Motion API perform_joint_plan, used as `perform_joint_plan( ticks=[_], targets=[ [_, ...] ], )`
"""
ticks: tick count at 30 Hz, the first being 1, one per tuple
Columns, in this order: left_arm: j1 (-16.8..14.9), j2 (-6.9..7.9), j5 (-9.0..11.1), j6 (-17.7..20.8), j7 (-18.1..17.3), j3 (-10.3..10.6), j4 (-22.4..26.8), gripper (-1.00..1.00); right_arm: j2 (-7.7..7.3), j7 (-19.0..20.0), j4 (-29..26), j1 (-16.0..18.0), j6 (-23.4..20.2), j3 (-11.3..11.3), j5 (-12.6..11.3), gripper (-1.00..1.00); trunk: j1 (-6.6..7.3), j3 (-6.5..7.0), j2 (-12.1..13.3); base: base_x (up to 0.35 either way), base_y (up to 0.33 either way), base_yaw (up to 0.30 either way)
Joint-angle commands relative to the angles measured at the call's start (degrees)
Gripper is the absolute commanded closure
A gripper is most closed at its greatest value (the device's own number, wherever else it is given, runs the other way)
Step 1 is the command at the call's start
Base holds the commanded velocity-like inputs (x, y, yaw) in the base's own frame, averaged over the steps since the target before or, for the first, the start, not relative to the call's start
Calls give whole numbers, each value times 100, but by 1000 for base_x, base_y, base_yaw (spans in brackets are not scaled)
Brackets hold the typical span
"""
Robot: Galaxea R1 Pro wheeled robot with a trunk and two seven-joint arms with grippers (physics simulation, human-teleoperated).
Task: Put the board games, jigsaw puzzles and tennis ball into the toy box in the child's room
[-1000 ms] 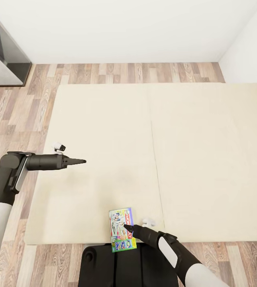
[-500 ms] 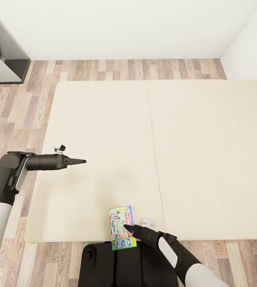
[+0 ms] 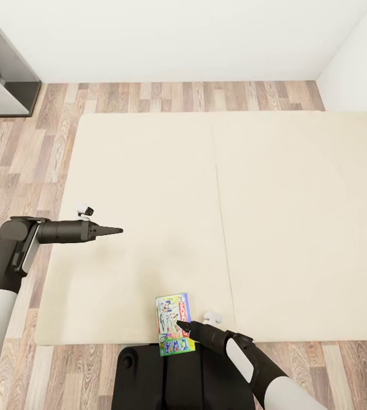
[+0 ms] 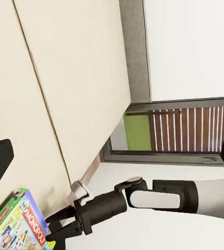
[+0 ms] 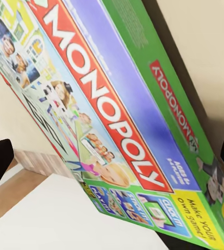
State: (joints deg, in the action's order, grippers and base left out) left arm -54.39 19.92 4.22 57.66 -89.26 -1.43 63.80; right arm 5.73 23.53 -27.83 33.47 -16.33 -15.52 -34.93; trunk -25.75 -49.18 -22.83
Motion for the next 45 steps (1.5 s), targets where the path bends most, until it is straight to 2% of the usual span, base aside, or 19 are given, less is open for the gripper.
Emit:
perform_joint_plan(
  ticks=[1, 45],
  targets=[
    [-1, 3, -1, 61, -21, 2, 1, -100, -2, -1, -3, 2, -26, -12, -44, -100, -3, -6, -9, 0, 0, 0],
    [-1, 9, -1, 61, -21, 2, 1, -100, 9, 2, -3, 2, -22, -21, -6, -100, -3, -7, -9, 0, 49, 0]
  ],
)
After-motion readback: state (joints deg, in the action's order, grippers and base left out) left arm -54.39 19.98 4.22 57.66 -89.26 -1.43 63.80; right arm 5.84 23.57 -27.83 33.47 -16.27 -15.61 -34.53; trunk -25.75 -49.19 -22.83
